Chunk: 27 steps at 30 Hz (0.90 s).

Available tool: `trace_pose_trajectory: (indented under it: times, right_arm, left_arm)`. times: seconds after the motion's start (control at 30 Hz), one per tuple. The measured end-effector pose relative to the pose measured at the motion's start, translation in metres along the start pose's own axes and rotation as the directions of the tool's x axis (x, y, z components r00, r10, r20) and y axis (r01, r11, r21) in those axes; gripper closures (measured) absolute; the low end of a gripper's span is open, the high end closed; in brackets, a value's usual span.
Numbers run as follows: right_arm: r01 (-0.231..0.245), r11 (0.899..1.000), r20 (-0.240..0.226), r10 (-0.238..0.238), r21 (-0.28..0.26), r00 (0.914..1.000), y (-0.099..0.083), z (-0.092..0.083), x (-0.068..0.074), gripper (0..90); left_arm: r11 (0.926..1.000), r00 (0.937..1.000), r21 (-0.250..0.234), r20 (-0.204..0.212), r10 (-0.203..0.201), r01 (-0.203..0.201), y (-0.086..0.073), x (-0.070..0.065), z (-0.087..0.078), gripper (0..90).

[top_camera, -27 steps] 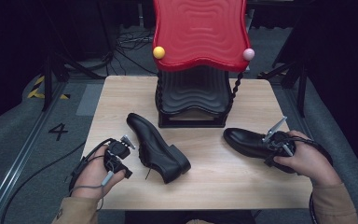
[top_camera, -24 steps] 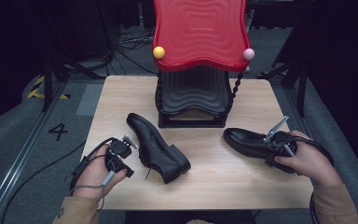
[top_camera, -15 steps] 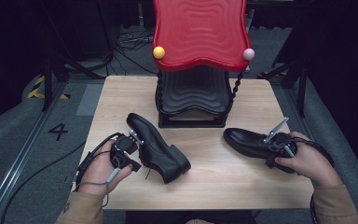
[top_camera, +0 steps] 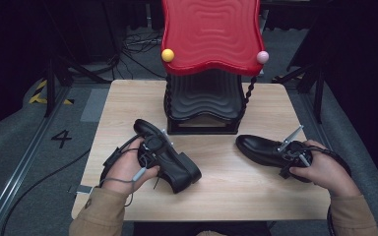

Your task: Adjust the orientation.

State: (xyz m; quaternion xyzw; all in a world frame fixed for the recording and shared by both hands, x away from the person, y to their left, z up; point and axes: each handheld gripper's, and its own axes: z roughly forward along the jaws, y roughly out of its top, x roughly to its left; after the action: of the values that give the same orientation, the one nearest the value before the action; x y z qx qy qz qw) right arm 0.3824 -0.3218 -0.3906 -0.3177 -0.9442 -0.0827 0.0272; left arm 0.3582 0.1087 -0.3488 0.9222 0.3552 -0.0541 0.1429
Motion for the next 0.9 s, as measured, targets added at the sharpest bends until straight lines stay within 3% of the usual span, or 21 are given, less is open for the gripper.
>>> trace_pose_trajectory:
  times: [0.23, 0.5, 0.9]
  right_arm:
    - [0.000, 1.000, -0.006, 0.000, 0.008, 1.0000, -0.001, 0.002, 0.002, 79.3]
    - [-0.002, 1.000, -0.006, 0.002, 0.012, 1.0000, -0.007, 0.003, 0.005, 79.1]
    - [-0.006, 1.000, -0.016, 0.006, 0.011, 0.9999, -0.009, 0.004, 0.006, 79.1]
  left_arm:
    - [0.9990, 0.9990, -0.008, 0.013, 0.044, -0.044, 0.023, -0.007, 0.003, 90.0]
    - [0.9957, 0.9951, 0.010, 0.035, 0.092, -0.093, 0.049, -0.014, 0.021, 90.0]
    - [0.9939, 0.9929, 0.026, 0.055, 0.105, -0.107, 0.067, -0.016, 0.042, 90.0]
